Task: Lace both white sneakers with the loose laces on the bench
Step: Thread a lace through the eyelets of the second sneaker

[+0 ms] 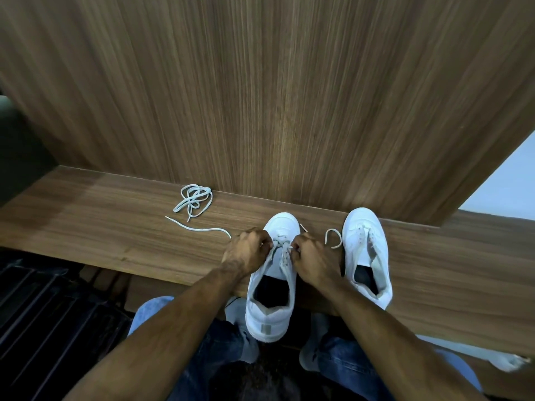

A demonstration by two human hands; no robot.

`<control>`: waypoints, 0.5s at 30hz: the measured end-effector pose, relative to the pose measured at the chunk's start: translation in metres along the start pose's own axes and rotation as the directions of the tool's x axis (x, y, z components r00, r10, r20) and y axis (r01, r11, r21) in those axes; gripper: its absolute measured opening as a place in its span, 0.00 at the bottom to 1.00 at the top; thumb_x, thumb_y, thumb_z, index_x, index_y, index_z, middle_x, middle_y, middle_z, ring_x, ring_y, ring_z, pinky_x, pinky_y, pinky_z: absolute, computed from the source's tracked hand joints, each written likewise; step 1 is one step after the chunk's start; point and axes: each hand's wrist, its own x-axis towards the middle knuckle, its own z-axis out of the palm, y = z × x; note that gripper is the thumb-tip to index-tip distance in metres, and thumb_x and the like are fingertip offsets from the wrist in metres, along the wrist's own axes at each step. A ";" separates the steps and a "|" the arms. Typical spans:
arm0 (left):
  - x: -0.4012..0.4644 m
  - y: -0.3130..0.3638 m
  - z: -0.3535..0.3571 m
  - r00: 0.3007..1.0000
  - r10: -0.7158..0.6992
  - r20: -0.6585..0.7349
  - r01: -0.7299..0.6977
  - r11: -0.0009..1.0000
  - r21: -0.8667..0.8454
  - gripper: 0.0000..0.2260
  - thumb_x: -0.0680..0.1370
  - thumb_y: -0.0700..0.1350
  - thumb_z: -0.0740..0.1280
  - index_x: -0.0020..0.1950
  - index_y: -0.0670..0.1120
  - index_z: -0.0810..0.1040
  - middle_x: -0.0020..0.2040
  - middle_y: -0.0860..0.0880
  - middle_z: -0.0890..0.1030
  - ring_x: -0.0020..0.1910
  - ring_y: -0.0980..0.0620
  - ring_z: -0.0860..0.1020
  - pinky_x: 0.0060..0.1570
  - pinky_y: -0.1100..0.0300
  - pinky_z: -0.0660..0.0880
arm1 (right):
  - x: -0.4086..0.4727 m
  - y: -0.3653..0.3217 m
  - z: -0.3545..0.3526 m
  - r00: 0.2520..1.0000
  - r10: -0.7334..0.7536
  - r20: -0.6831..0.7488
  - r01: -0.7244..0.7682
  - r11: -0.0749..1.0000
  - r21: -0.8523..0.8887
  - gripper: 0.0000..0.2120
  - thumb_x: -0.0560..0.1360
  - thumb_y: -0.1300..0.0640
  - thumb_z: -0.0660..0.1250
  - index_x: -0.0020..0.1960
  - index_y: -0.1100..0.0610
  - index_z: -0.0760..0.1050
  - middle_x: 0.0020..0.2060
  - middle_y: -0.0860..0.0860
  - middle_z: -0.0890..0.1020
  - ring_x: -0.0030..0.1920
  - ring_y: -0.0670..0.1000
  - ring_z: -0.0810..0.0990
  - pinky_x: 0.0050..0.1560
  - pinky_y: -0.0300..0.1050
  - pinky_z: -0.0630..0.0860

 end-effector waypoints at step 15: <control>0.002 -0.010 -0.011 0.999 -0.009 0.054 -0.015 0.897 0.443 0.13 0.80 0.46 0.57 0.64 0.50 0.69 0.60 0.44 0.79 0.60 0.43 0.76 0.68 0.52 0.62 | 0.000 0.026 -0.021 0.981 -0.196 -0.004 0.180 0.907 -0.382 0.07 0.71 0.55 0.64 0.44 0.54 0.80 0.41 0.53 0.84 0.49 0.55 0.81 0.72 0.56 0.58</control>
